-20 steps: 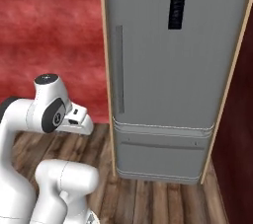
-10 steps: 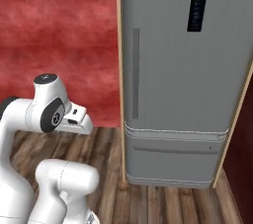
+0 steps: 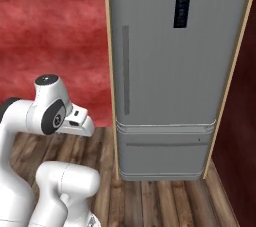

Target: Place one of the steaks on the plate and the other in the bowl. Then place the bowl in the fridge.

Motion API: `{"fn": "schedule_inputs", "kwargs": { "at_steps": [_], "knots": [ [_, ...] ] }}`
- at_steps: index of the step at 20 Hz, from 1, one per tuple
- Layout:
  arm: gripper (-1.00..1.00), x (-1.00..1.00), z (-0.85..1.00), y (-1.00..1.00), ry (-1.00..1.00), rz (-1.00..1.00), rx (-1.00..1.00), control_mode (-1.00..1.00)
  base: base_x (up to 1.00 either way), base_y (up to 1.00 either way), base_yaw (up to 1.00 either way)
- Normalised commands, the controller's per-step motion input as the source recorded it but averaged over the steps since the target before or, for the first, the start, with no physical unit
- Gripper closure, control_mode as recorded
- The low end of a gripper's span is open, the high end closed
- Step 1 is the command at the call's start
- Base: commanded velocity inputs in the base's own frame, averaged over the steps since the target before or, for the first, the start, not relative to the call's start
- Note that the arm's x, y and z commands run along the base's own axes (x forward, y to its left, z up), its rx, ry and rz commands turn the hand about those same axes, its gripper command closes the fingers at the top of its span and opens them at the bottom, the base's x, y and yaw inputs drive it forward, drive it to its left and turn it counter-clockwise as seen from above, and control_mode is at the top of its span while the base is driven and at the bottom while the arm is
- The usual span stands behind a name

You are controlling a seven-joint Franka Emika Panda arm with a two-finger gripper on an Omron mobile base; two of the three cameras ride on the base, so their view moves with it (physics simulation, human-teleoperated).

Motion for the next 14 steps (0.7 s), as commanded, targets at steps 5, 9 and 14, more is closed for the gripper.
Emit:
{"fn": "schedule_inputs", "kwargs": {
  "at_steps": [5, 9, 14],
  "knots": [
    [-1.0, 0.0, 0.0, 0.0, 0.0, 0.0, 0.0, 1.0, 0.04, 0.0, 0.0],
    [-1.0, 0.0, 0.0, 0.0, 0.0, 0.0, 0.0, 1.0, 0.38, 0.0, 0.0],
    [-1.0, 0.91, 0.02, -0.01, -0.18, 0.08, 0.02, -1.0, 0.0, 0.0, 0.0]
  ]
}}
